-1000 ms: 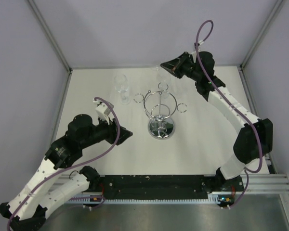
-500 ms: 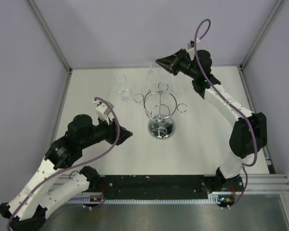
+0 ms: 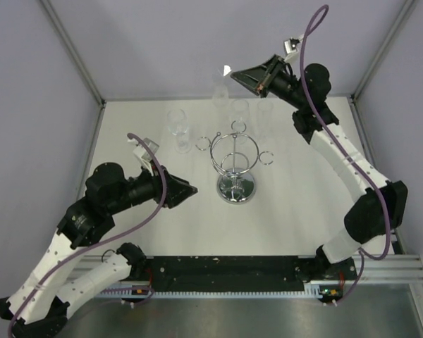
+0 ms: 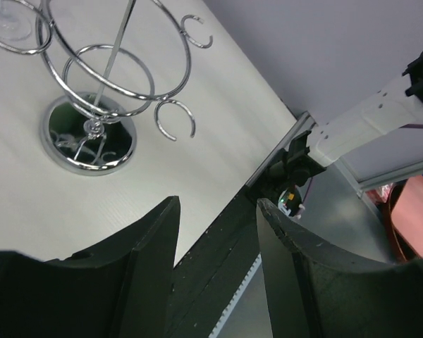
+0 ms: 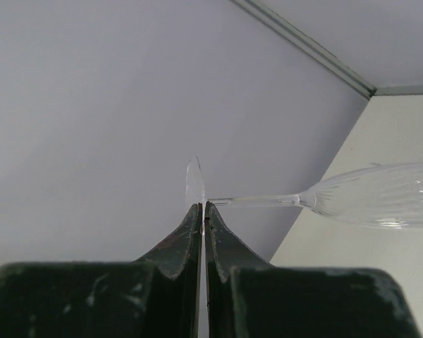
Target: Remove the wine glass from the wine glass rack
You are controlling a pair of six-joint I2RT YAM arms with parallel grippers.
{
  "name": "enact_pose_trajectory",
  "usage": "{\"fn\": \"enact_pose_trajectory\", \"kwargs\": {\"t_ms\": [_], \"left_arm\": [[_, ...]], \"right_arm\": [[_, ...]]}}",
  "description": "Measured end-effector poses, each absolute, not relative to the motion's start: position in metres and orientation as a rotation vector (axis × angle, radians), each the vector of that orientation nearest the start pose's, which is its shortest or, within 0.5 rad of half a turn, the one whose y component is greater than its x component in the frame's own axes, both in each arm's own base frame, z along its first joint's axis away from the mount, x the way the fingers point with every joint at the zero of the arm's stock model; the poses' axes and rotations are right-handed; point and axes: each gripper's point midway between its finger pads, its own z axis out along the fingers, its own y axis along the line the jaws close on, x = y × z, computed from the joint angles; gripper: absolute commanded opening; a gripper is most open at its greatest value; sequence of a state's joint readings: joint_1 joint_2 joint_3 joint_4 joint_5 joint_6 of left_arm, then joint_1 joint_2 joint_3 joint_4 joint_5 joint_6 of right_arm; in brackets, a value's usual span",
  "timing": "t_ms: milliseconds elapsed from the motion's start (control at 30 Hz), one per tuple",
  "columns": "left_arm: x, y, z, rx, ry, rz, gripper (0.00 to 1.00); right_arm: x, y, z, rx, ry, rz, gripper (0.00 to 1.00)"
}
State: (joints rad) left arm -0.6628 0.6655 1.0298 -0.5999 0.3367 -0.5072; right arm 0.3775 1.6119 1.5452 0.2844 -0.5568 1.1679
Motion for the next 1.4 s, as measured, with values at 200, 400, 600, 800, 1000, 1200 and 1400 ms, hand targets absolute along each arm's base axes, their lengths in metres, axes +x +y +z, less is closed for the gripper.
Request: {"fn": "enact_pose_trajectory", "kwargs": {"t_ms": [200,400,600,800,1000,1200,1400], "left_arm": [[0.137,-0.222,0.363,0.384,1.841,-1.256,0.54],[0.138,-0.234,0.384,0.287,1.815,-1.401,0.54],[0.138,-0.249,0.407,0.194,1.761,-1.593,0.54],[0.141,-0.262,0.419,0.136,1.749,-1.743,0.55],[0.147,-0.270,0.413,0.077,1.782,-1.803,0.54],[0.146,-0.270,0.423,0.062,1.745,-1.845,0.55],[0.144,-0.271,0.430,0.044,1.721,-1.898,0.56]], "right_arm": [[0.343,0.279,0.501,-0.128,1.457,1.601,0.00],[0.278,0.260,0.528,-0.324,1.330,1.543,0.00],[0.234,0.249,0.522,-0.483,1.275,1.471,0.00],[0.188,0.249,0.512,-0.661,1.217,1.409,0.00],[0.147,0.249,0.505,-0.801,1.130,1.368,0.00],[0.130,0.245,0.488,-0.875,1.090,1.318,0.00],[0.120,0.249,0.471,-0.949,1.060,1.297,0.00]]}}
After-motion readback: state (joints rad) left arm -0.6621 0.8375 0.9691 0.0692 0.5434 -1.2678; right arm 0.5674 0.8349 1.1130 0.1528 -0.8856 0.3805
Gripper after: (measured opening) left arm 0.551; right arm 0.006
